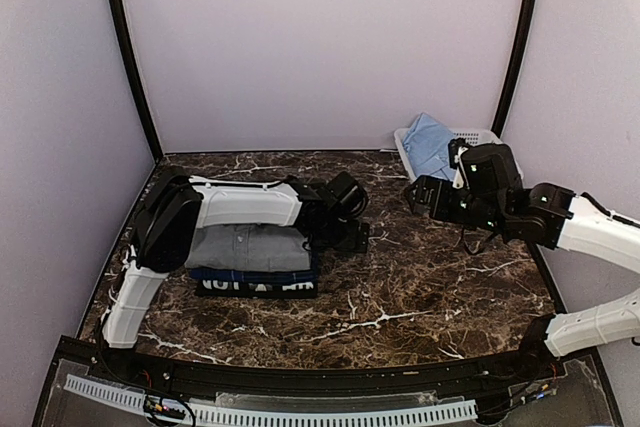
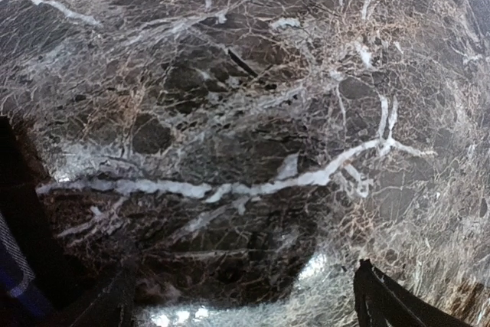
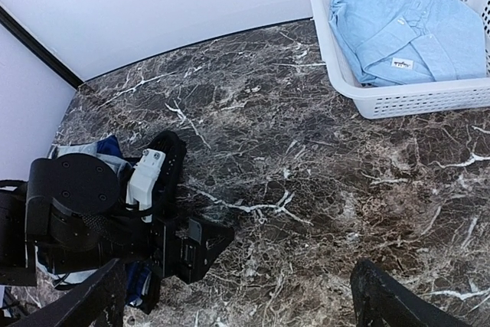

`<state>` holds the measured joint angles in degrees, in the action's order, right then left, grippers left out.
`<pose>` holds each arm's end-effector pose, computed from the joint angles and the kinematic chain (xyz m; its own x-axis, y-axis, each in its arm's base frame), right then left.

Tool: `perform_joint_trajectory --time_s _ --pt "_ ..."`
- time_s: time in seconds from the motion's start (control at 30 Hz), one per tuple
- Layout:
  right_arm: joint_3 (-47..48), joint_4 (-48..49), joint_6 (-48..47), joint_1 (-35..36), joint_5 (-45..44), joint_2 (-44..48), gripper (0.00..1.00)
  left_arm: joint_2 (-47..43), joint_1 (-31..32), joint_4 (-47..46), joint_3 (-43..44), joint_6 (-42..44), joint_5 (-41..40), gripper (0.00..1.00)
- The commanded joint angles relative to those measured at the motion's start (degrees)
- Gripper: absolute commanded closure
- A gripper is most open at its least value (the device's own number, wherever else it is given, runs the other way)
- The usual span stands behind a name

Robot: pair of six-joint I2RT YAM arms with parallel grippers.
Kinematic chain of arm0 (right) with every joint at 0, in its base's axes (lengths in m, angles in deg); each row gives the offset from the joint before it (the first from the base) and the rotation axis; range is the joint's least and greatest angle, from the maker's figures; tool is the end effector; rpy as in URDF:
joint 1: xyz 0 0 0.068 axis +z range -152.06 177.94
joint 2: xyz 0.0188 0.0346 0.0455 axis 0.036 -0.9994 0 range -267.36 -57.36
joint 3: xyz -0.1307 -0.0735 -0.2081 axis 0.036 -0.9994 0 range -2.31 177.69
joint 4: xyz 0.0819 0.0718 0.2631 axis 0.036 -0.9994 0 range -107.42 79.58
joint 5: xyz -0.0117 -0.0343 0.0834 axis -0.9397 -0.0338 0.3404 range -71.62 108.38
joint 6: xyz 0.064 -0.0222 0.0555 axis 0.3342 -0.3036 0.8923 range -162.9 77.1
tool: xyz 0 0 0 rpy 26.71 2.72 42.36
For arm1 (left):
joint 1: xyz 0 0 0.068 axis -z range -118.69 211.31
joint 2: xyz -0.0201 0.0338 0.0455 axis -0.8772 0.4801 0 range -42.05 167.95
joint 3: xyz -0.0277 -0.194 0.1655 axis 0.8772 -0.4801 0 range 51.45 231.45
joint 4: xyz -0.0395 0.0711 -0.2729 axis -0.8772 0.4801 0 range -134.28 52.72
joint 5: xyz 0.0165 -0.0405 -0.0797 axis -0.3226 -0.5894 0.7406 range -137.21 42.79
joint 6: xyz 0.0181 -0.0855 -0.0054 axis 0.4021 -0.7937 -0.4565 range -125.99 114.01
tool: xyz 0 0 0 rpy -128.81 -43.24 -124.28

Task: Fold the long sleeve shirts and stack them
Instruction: Move the square-folded shirt to the corner of the board.

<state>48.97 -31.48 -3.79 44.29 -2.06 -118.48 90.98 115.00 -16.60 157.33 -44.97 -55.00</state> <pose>0.2284 0.2004 0.2676 -0.5722 0.2566 -0.7790 -0.1420 0.9045 0.4022 0.3298 -0.4313 0.1010 -0.8494 0.1035 -0.5175 0.2802 0.9194 -0.2760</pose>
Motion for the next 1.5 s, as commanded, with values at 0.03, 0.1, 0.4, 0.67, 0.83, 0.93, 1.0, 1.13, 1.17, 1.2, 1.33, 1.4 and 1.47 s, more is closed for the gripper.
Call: perform_joint_trajectory --time_s 0.03,0.1,0.4,0.67,0.83,0.93,1.0,1.13,1.17,1.2,1.33,1.4,1.47 --pt "0.39 1.98 0.10 -0.29 0.29 -0.99 0.01 -4.80 -1.86 1.11 -6.78 -1.94 -1.47 0.01" --pt "0.52 2.21 0.02 -0.29 0.48 -1.40 0.01 -6.45 -2.32 0.20 -9.54 -2.05 -1.51 0.01" --pt "1.05 3.61 -0.30 -0.26 1.61 -3.93 0.01 -16.46 -5.17 -3.59 -24.88 -1.87 -1.91 0.01" --pt "1.47 4.27 -0.34 -0.29 2.50 -5.39 0.01 -29.02 -9.57 -6.98 -41.88 -1.07 -1.77 0.01" --pt "1.87 4.52 -0.36 -0.29 3.03 -6.26 0.01 -36.34 -12.71 -6.98 -50.00 -0.12 -2.20 0.01" --pt "2.01 4.63 -0.43 -0.29 3.30 -6.70 0.01 -39.35 -14.35 -7.10 -53.48 0.02 -2.24 0.01" --pt "2.06 4.77 -0.37 -0.29 3.46 -6.95 0.01 -41.11 -15.64 -6.92 -55.64 -0.01 -2.16 0.01" --pt "2.10 5.01 -0.39 -0.29 3.89 -7.70 0.01 -44.29 -18.47 -7.06 -59.31 -0.15 -1.83 0.01" --pt "2.22 5.07 -0.36 -0.29 4.06 -7.84 0.01 -45.26 -19.24 -7.15 -60.27 -0.01 -1.81 0.01" --pt "2.19 5.13 -0.30 -0.29 4.19 -8.02 0.01 -46.07 -19.90 -7.13 -60.62 0.25 -1.88 0.01" --pt "1.98 5.15 -0.19 -0.29 4.46 -8.30 0.01 -47.43 -20.70 -6.74 -61.76 0.69 -1.79 0.01" --pt "1.96 5.07 -0.18 -0.28 4.50 -8.43 0.01 -47.77 -20.73 -7.37 -61.79 1.23 -0.65 0.01" --pt "1.97 4.90 -0.08 -0.29 4.33 -8.42 0.01 -48.27 -20.73 -8.04 -61.51 1.74 0.50 0.01"
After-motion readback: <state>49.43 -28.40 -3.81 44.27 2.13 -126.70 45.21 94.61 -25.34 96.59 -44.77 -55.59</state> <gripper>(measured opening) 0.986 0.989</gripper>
